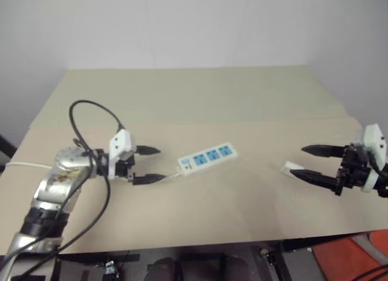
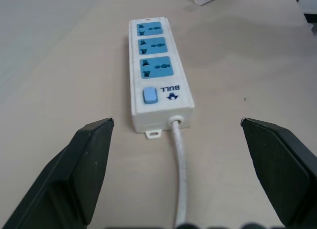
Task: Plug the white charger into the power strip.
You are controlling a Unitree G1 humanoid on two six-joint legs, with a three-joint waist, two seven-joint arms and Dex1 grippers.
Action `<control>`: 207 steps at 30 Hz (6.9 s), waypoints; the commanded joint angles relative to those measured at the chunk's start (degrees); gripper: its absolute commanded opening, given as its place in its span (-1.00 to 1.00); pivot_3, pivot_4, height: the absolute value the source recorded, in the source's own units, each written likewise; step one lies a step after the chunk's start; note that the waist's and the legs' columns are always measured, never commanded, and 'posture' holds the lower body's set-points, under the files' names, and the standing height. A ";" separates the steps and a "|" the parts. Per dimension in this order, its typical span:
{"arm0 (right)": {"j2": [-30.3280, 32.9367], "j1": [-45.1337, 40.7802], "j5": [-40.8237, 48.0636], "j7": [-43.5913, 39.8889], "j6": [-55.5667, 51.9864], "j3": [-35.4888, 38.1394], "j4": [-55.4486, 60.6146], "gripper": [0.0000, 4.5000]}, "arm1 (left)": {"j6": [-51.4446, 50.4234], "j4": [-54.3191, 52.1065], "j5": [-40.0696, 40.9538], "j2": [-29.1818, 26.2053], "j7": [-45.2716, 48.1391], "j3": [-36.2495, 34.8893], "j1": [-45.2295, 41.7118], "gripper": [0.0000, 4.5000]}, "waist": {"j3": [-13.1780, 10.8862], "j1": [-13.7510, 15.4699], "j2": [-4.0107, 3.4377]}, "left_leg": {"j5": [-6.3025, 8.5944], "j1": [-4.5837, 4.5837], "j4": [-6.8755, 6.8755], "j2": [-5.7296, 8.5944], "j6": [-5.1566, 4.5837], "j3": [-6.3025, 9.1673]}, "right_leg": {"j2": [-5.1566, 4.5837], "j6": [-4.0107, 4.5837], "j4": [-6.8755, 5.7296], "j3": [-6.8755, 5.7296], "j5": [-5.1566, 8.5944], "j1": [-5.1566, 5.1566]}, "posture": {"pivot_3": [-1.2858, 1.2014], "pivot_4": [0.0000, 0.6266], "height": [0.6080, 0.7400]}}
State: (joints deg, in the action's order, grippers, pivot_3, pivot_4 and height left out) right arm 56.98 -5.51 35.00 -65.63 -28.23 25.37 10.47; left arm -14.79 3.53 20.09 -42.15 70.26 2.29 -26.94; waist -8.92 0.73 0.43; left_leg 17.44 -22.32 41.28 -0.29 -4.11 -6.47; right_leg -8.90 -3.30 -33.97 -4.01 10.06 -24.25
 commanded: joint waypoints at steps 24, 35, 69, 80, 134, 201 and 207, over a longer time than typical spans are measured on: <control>-4.06 -0.06 0.63 6.04 0.95 -0.73 7.21 1.00 | 17.09 25.17 -11.13 18.47 0.79 8.49 -12.89 0.99 | -0.05 -0.03 0.12 | 0.17 -0.18 0.34 0.00 -0.30 0.05 | -0.04 -0.07 -0.04 -0.05 -0.07 0.00 | 0.03 -0.52 1.00; -4.18 -0.70 -0.03 1.57 3.70 -2.70 5.35 1.00 | 18.29 22.79 -11.89 19.75 -5.74 7.61 -8.49 0.99 | -0.05 -0.03 0.12 | 0.23 -0.20 0.43 -0.01 -0.40 0.06 | -0.09 -0.10 -0.02 -0.05 -0.08 0.00 | 0.03 -0.52 1.00; -5.90 -4.16 -1.46 1.61 6.39 -6.22 0.30 1.00 | 22.15 28.21 -10.42 22.12 -2.87 6.69 -4.41 0.45 | -0.01 -0.04 0.09 | 0.29 -0.06 0.45 0.21 -0.48 0.04 | -0.45 -0.14 0.00 -0.06 -0.09 0.08 | 0.03 -0.52 1.00; -2.06 -6.36 -3.75 1.00 7.57 -4.27 -6.71 1.00 | 19.96 23.36 -8.81 21.82 5.56 9.12 -5.41 0.45 | -0.01 0.08 0.09 | 0.30 -0.12 0.46 0.26 -0.51 0.04 | -0.50 -0.14 0.02 -0.06 -0.09 0.05 | 0.03 -0.52 1.00; -8.37 -58.61 -52.27 -17.29 6.37 -54.82 -62.55 1.00 | 15.84 13.03 -12.01 20.82 0.20 12.92 2.39 0.45 | 0.12 -0.78 -0.15 | 0.26 -0.55 0.61 0.40 -0.43 0.15 | -0.67 -0.28 0.00 -0.31 -0.16 -0.16 | 0.03 -0.52 1.00; -37.49 -29.14 -15.47 -6.79 13.35 -33.05 -24.18 -0.51 | 14.88 15.07 -11.55 18.63 0.20 11.95 0.51 0.45 | 0.26 -1.62 -0.30 | 0.19 -0.26 0.51 0.33 -0.32 0.22 | -0.43 -0.26 -0.09 -0.34 -0.16 0.07 | 0.03 -0.52 1.00; -36.75 -31.28 -15.69 -8.03 16.03 -32.78 -28.15 -0.51 | 14.37 13.77 -11.45 18.09 0.25 11.77 1.38 0.45 | 0.26 -1.75 -0.31 | 0.19 -0.20 0.47 0.31 -0.32 0.21 | -0.42 -0.25 -0.09 -0.31 -0.16 0.08 | 0.03 -0.52 1.00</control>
State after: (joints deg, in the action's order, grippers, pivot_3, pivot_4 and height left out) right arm 19.54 -35.89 19.29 -73.10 -13.81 -8.18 -17.16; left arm 0.93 17.04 9.36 -23.28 70.17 12.63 -27.03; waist -8.66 -1.01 0.13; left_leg 17.63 -22.52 41.73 0.02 -4.43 -6.28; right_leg -9.33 -3.55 -34.06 -4.31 9.90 -24.18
